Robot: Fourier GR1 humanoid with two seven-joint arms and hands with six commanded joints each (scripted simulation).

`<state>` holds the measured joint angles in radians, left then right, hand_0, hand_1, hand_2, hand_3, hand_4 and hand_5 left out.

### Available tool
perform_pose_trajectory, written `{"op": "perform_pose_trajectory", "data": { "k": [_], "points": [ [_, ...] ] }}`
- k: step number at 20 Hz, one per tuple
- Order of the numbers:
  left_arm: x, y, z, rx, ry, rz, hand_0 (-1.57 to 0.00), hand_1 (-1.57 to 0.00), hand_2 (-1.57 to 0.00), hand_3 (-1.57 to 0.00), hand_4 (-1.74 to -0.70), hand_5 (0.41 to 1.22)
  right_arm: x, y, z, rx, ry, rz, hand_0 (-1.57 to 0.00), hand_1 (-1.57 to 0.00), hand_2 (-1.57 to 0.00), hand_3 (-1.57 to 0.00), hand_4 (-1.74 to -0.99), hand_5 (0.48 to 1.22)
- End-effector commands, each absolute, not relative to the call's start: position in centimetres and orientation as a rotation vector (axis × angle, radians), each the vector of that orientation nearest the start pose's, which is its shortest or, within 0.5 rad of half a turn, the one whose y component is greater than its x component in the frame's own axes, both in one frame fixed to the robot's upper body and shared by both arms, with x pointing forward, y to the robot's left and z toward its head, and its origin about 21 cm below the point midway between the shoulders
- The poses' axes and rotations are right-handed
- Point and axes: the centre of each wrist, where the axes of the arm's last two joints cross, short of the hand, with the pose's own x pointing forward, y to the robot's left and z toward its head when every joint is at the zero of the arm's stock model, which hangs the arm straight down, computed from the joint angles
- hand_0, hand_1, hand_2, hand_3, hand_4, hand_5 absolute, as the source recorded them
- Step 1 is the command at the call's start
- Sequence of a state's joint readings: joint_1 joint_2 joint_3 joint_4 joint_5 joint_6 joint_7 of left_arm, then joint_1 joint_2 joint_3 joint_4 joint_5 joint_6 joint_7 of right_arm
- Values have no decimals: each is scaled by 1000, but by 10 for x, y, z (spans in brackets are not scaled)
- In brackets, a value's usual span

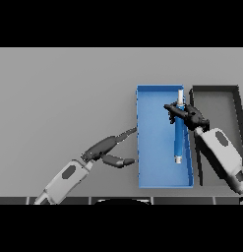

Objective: Pick up the blue pipe and place it into the blue bin.

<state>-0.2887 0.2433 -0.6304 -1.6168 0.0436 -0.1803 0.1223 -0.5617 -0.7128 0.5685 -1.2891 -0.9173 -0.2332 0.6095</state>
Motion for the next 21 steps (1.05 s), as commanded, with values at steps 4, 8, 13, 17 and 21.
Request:
{"op": "perform_pose_trajectory", "data": {
  "k": [4, 8, 13, 17, 21],
  "points": [
    [255, 121, 50, -428, -1529, -954, 1, 1, 1, 1, -829, 477, 343, -261, 101, 35, -858, 404, -306, -289, -279, -169, -1215, 1044],
    [253, 120, 50, -435, -1536, -953, 1, 1, 1, 1, -831, 472, 340, -255, 102, -26, -854, 521, -154, -118, -114, -68, -1192, 907],
    [250, 123, 51, -437, -1530, -955, 1, 1, 1, 1, -829, 471, 342, -252, 101, -44, -854, 517, -50, -38, -37, -22, -1182, 807],
    [249, 122, 52, -414, -1528, -965, 1, 1, 1, 1, -826, 471, 338, -251, 99, -40, -879, 529, -20, -15, -14, -8, -1186, 774],
    [246, 129, 50, -420, -1526, -967, 1, 1, 1, 1, -826, 474, 340, -250, 102, -44, -876, 541, -20, -15, -14, -8, -1186, 769]
  ]
}}
